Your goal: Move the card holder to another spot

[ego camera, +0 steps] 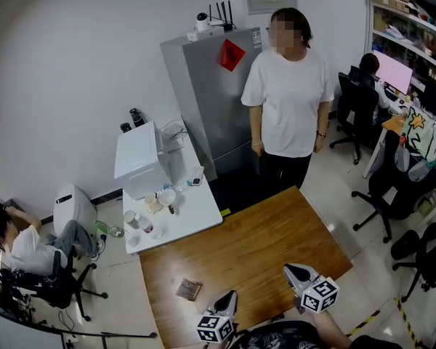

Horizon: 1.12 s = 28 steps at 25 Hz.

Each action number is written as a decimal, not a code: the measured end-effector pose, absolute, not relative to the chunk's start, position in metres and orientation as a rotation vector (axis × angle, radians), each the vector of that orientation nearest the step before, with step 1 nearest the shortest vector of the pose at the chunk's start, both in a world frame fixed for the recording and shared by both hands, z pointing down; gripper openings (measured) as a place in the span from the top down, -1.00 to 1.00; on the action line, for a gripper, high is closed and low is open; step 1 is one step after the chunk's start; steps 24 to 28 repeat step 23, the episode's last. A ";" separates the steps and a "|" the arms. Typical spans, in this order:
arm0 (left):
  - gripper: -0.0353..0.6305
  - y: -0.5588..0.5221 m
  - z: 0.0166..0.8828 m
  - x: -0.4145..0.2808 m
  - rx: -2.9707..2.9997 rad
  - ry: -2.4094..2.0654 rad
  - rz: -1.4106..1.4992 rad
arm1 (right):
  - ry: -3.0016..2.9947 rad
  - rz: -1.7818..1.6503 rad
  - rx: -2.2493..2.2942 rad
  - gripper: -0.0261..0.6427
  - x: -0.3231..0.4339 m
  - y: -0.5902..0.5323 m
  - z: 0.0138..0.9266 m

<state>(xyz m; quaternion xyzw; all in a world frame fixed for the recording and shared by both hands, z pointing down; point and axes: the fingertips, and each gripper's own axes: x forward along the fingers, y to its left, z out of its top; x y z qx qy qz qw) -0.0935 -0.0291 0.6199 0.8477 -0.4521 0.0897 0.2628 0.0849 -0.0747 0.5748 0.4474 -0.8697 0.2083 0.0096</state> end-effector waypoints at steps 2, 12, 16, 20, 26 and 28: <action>0.89 -0.028 0.620 -0.094 2.292 -1.222 0.244 | -2.718 0.637 1.390 0.91 0.081 -0.076 0.573; 0.89 -0.022 0.621 -0.096 2.300 -1.206 0.239 | -2.732 0.668 1.352 0.91 0.071 -0.074 0.571; 0.89 -0.019 0.618 -0.092 2.319 -1.150 0.208 | -2.726 0.678 1.344 0.91 0.067 -0.073 0.573; 0.89 -0.012 0.611 -0.078 2.387 -1.069 0.197 | -2.713 0.692 1.331 0.91 0.065 -0.069 0.576; 0.89 -0.009 0.609 -0.070 2.420 -1.035 0.199 | -2.710 0.704 1.331 0.91 0.065 -0.067 0.579; 0.89 -0.009 0.609 -0.070 2.420 -1.035 0.199 | -2.710 0.704 1.331 0.91 0.065 -0.067 0.579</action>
